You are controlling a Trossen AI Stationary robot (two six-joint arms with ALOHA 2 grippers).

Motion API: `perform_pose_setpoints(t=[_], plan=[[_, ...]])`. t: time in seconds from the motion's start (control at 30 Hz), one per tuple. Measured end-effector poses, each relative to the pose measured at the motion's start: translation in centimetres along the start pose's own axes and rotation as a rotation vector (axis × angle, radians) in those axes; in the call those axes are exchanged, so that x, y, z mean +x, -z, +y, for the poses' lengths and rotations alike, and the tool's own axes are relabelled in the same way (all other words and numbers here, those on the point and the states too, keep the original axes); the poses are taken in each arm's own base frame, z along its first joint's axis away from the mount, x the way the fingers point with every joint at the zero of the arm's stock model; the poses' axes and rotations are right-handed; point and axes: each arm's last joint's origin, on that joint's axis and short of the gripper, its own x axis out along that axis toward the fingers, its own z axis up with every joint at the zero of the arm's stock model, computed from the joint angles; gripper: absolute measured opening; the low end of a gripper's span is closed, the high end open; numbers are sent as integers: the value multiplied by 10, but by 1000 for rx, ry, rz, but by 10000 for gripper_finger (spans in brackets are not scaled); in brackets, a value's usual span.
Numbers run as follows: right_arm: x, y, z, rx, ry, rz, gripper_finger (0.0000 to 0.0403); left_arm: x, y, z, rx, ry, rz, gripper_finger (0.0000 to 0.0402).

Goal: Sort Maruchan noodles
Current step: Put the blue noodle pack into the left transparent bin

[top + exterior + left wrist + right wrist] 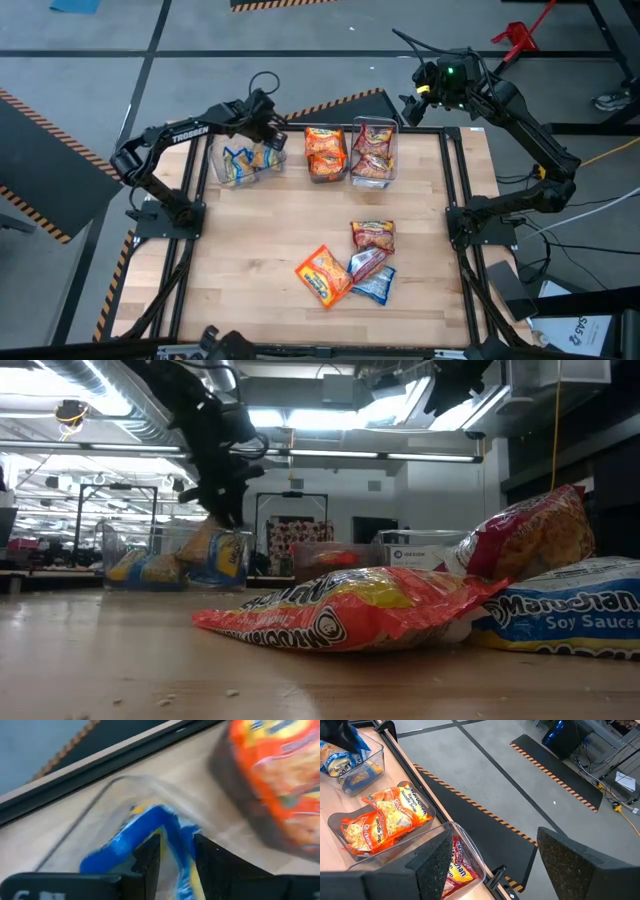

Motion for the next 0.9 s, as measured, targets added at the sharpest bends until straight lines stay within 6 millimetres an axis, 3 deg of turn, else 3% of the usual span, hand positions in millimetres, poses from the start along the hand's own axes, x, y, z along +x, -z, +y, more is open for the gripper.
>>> perform_pose_setpoints(t=[0.17, 0.43, 0.73, 0.9], plan=[[0, 0, 0, 0, 0, 0, 278, 0, 1, 17, -31, -157, 17, 110], [0, 0, 0, 0, -1, -1, 278, -1, -3, 34, -81, -180, 16, 108], [0, 0, 0, 0, 0, -1, 278, 25, -1, 35, -92, -112, 121, 108], [0, 0, 0, 0, -1, -1, 278, 22, -1, 34, -93, -92, 117, 108]])
